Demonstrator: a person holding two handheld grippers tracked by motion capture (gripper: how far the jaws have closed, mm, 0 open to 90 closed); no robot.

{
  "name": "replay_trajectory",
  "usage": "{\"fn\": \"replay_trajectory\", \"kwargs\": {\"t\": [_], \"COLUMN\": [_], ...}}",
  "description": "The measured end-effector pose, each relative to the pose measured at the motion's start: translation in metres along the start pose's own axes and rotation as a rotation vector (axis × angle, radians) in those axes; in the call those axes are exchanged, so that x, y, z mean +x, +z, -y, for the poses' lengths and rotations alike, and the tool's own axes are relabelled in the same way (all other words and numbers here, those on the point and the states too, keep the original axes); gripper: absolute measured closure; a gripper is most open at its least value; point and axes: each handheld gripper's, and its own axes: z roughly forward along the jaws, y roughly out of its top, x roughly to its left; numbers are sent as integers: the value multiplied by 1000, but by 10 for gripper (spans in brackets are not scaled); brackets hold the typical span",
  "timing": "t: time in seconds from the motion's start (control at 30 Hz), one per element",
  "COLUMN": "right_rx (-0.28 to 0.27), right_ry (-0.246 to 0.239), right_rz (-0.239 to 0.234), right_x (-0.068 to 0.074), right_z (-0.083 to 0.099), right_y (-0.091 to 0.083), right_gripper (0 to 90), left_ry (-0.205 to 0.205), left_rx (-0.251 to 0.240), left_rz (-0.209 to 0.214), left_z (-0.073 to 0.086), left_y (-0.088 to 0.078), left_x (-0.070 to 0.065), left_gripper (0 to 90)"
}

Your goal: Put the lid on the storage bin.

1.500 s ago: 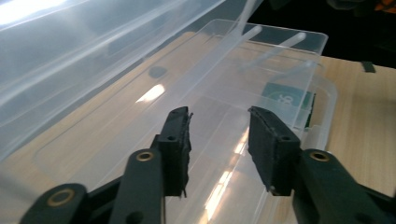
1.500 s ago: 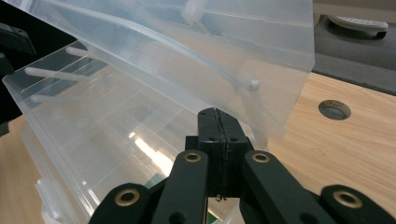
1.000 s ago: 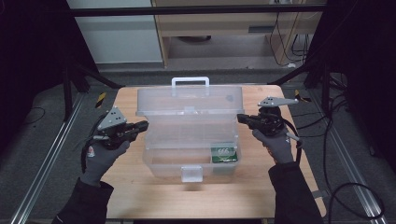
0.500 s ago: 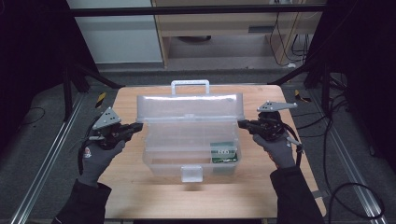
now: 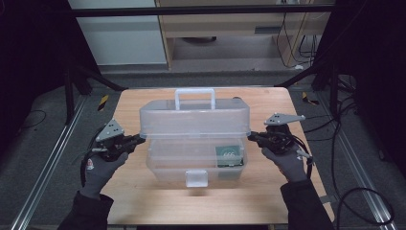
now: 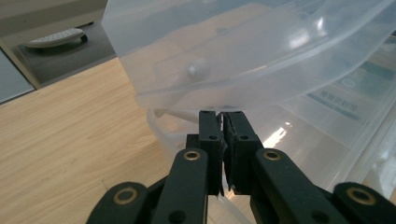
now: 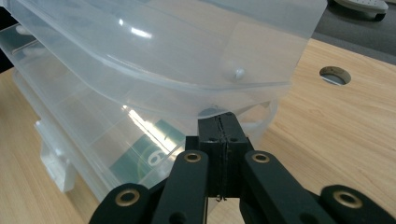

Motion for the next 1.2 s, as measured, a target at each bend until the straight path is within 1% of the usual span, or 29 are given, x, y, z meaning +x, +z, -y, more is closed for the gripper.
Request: {"fn": "replay_trajectory", "kwargs": {"t": [0.17, 0.3, 0.33, 0.43, 0.47, 0.63, 0.7, 0.73, 0.77, 0.83, 0.93, 0.97, 1.0, 1.03, 1.07, 1.1, 1.13, 1.17, 1.2], "right_rx": [8, 21, 28, 35, 43, 59, 68, 73, 73, 81, 93, 97, 117, 117, 127, 143, 155, 155, 162], "right_ry": [-7, -16, -25, -27, -32, -35, -41, -36, -36, -28, -31, -36, -40, -40, -43, -40, -30, -30, -23], "right_rz": [-3, 8, 10, 8, 14, 19, 18, 14, 14, 14, 11, 6, 5, 5, 14, 21, 40, 40, 51], "right_x": [2, 4, 5, 6, 6, 8, 10, 9, 9, 8, 8, 8, 9, 9, 9, 8, 3, 3, 1], "right_z": [6, 12, 14, 17, 19, 24, 27, 31, 31, 34, 36, 36, 38, 38, 38, 41, 46, 46, 48], "right_y": [-1, -2, -2, -1, -1, -1, -2, -2, -2, -2, 0, 2, 5, 5, 6, 9, 11, 11, 12], "right_gripper": [900, 900, 900, 900, 900, 900, 900, 900, 900, 900, 900, 900, 900, 900, 900, 900, 892, 892, 883], "left_ry": [-3, 6, 7, 5, 5, 8, 5, 5, 5, 8, 19, 17, -12, -12, -14, -12, -23, -28, -39], "left_rx": [17, 38, 41, 50, 54, 67, 78, 92, 92, 115, 156, 161, 149, 149, 159, 165, 167, 167, 168], "left_rz": [-1, -2, -2, -1, -8, -16, -19, -20, -20, -23, -50, -55, -34, -34, -68, -88, -100, -110, -142], "left_z": [6, 10, 11, 14, 16, 20, 23, 26, 26, 31, 38, 40, 44, 44, 45, 46, 47, 48, 51], "left_y": [1, 4, 5, 5, 5, 7, 8, 11, 11, 15, 20, 21, 22, 22, 22, 22, 22, 22, 22], "left_x": [-2, -3, -3, -4, -5, -5, -4, -4, -4, -3, -2, -1, 3, 3, 5, 6, 8, 10, 13], "left_gripper": [854, 850, 849, 847, 843, 833, 834, 834, 835, 836, 838, 838, 831, 826, 826, 814, 795, 795, 790]}}
